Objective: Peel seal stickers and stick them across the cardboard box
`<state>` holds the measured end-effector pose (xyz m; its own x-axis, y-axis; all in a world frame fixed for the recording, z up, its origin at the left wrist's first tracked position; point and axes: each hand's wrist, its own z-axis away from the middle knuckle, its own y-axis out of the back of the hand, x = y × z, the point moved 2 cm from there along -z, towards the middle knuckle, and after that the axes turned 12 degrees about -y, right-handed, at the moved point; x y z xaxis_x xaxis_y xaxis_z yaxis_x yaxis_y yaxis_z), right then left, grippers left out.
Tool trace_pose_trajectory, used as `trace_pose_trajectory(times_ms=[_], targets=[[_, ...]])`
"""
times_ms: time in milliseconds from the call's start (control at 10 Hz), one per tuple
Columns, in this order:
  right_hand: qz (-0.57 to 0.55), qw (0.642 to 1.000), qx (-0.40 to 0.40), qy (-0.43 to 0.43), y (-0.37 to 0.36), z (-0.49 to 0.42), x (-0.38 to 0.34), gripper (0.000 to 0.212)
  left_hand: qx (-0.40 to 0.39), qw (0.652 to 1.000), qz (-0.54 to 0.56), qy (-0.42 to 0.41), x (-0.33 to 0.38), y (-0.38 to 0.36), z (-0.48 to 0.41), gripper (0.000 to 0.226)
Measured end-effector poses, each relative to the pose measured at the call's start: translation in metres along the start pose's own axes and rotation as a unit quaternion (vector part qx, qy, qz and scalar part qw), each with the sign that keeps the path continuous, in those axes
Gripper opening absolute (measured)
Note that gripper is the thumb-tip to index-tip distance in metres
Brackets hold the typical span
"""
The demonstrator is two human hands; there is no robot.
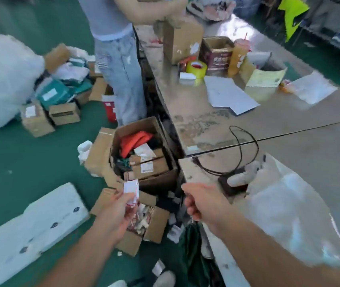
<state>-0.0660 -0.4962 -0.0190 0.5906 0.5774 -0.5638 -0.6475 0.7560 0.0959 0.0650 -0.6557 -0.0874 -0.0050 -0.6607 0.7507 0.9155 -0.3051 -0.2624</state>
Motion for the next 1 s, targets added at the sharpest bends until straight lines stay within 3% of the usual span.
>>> trace_pose_trajectory(times_ms=[200,300,600,700,800,1000], targets=[[0.021,0.996,-0.002,-0.086,-0.031,-0.044,-0.001,0.018,0.111,0.988,0.013,0.107,-0.043,0.045,-0.060,0.015],[0.033,0.994,0.005,-0.102,-0.034,-0.059,-0.004,0.015,0.135,0.981,-0.004,0.142,-0.051,0.047,-0.080,0.004],[0.023,0.992,0.018,-0.126,-0.029,-0.090,-0.009,0.011,0.191,0.969,0.026,0.154,-0.054,0.054,-0.130,0.023],[0.014,0.992,0.013,-0.123,-0.026,-0.093,-0.012,0.012,0.197,0.968,0.035,0.152,-0.047,0.052,-0.135,0.016],[0.007,0.994,0.018,-0.112,-0.021,-0.089,-0.021,0.012,0.168,0.975,0.036,0.140,-0.040,0.045,-0.130,0.014],[-0.062,0.995,0.036,-0.069,0.006,-0.063,-0.036,0.014,0.048,0.994,-0.071,0.063,-0.016,-0.016,-0.095,0.015]])
